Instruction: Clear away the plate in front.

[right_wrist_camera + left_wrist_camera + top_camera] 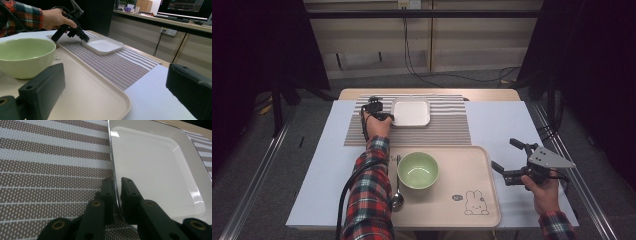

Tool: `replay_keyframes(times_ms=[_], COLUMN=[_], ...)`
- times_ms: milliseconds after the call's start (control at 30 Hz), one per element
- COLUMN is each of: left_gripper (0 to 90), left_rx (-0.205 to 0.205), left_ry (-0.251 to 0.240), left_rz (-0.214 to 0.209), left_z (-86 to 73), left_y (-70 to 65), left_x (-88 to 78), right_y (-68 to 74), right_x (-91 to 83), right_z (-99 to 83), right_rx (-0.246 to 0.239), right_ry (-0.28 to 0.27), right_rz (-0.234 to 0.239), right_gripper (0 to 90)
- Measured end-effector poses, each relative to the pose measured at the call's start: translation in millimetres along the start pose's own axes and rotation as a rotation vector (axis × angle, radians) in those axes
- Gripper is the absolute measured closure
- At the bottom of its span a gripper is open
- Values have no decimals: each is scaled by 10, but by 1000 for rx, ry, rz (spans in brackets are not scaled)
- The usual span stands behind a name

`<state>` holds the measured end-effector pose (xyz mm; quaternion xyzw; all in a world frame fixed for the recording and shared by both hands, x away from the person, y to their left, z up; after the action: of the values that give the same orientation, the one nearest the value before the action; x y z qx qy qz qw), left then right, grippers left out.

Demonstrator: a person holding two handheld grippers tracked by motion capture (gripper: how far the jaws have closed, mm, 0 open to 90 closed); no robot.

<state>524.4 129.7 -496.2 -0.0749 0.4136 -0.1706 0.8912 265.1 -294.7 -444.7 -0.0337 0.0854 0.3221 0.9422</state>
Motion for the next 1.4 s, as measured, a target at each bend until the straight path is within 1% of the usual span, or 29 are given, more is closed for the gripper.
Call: replay_keyframes(times_ms=[100, 133, 167, 200, 233, 267, 333, 400, 433, 467, 533, 567, 633, 700, 800, 833, 867, 900, 933, 967, 1033, 1067, 1100, 1133, 1233, 1300, 1333, 1367, 1400], left_gripper=[833, 858, 861, 865, 869, 875, 887, 890, 891, 891, 891, 891, 890, 891, 891, 891, 892, 892, 892, 891, 892, 892, 891, 892, 892, 891, 891, 891, 891], left_rx=[-2, -1, 3, -8, -20, -16, -54, -50, -55, -67, -52, -53, -49, -48, -44, -53, -38, -42, -38, -35, -25, -18, -4, -1, 31, 56, 63, 83, 85], left_ry=[12, 20, 25, 29, 35, 57, 53, 59, 68, 55, 64, 65, 71, 62, 56, 56, 58, 57, 65, 64, 66, 66, 71, 67, 76, 79, 85, 92, 91], left_rz=[-1, 3, 13, 16, 13, 1, -16, -16, -28, -33, -31, -32, -45, -61, -96, -114, -125, -132, -145, -150, -170, -176, -194, -201, -237, -253, -264, -276, -286], left_z=[8, 15, 26, 33, 38, 41, 47, 51, 57, 66, 85, 91, 98, 97, 103, 107, 111, 117, 120, 124, 127, 129, 128, 128, 122, 119, 113, 110, 102], left_y=[-9, -17, -21, -31, -26, -14, -24, -28, -33, -41, -50, -60, -65, -71, -87, -107, -109, -122, -132, -143, -182, -204, -238, -264, -358, -425, -461, -492, -529], left_x=[3, 0, 1, 3, 0, -11, -1, -14, -30, -39, -82, -103, -152, -199, -275, -305, -323, -345, -368, -384, -424, -439, -463, -474, -513, -538, -549, -562, -571], right_y=[0, 0, -1, -2, -1, -1, -2, -6, -12, -14, -15, -13, -19, -22, -28, -36, -46, -48, -52, -56, -62, -71, -77, -86, -104, -108, -113, -111, -112], right_x=[0, 0, 1, 2, 2, 3, 1, 1, 2, 4, 2, 3, 3, 11, 13, 10, 3, 6, 6, 12, 29, 35, 44, 54, 77, 97, 111, 122, 136], right_z=[0, -1, -3, -3, -4, -5, -3, -4, -9, -11, -11, -9, -13, -19, -12, -6, -1, 2, 4, 5, 18, 25, 29, 37, 58, 85, 99, 115, 129], right_rx=[0, 0, -2, -3, -3, -2, -3, -2, -7, -6, -2, 6, 3, 1, 3, -6, -5, 9, 10, 7, 17, 9, 16, 21, 33, 43, 40, 46, 49], right_ry=[0, 2, 4, 6, 8, 7, 6, 8, 11, 12, 12, 9, 16, 29, 30, 30, 35, 30, 34, 33, 37, 44, 50, 60, 80, 84, 84, 84, 83], right_rz=[-1, -2, -3, 0, 0, -1, -6, -4, 0, -2, -2, -10, -12, -11, -21, -28, -32, -41, -35, -42, -44, -40, -55, -63, -70, -87, -86, -96, -98], right_gripper=[16, 16, 16, 16, 16, 16, 16, 17, 17, 17, 16, 17, 17, 16, 16, 16, 16, 16, 16, 16, 15, 15, 15, 15, 15, 15, 15, 12, 0])
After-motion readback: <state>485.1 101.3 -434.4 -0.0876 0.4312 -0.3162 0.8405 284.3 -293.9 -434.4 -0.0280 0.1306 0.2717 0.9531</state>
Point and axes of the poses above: each handheld gripper's, and its own axes: x roughly forward along the jaws, z roughly out of its top, y roughly to its left, the point moved 2 cm from there along x, roughly forward along the jaws, and after that the axes turned 5 degrees about x, right-handed, at the moved point
